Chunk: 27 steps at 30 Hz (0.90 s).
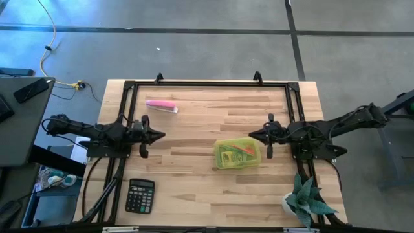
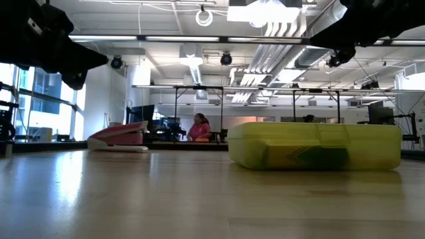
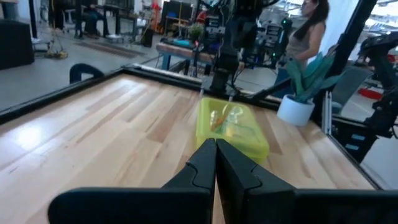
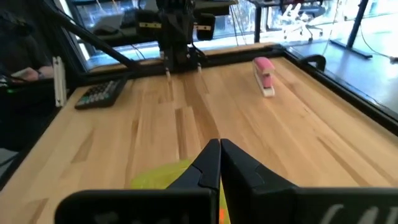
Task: Pack school essentials
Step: Return to Home Position
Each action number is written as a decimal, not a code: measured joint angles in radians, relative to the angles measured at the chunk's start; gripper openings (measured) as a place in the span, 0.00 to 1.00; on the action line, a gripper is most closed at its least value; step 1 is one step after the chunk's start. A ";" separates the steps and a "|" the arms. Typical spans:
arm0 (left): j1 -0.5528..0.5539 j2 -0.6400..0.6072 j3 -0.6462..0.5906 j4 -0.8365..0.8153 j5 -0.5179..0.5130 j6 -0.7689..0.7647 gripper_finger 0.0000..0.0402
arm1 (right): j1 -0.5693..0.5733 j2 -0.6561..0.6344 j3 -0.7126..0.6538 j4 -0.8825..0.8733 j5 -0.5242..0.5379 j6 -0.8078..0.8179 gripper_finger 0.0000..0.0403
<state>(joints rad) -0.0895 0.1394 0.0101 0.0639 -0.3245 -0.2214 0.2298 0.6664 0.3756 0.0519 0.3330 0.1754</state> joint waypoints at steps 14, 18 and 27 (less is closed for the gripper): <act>-0.004 0.001 0.002 -0.005 -0.025 0.050 0.01 | -0.015 -0.049 0.000 -0.013 -0.014 -0.097 0.00; -0.004 0.001 0.002 -0.006 -0.001 0.050 0.01 | -0.032 -0.124 -0.002 -0.055 -0.020 -0.079 0.00; -0.004 0.001 0.002 -0.006 0.000 0.050 0.01 | -0.034 -0.290 -0.255 0.218 -0.077 -0.048 0.00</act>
<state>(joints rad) -0.0933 0.1406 0.0116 0.0574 -0.3245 -0.1719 0.1963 0.3764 0.1210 0.2702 0.2562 0.1272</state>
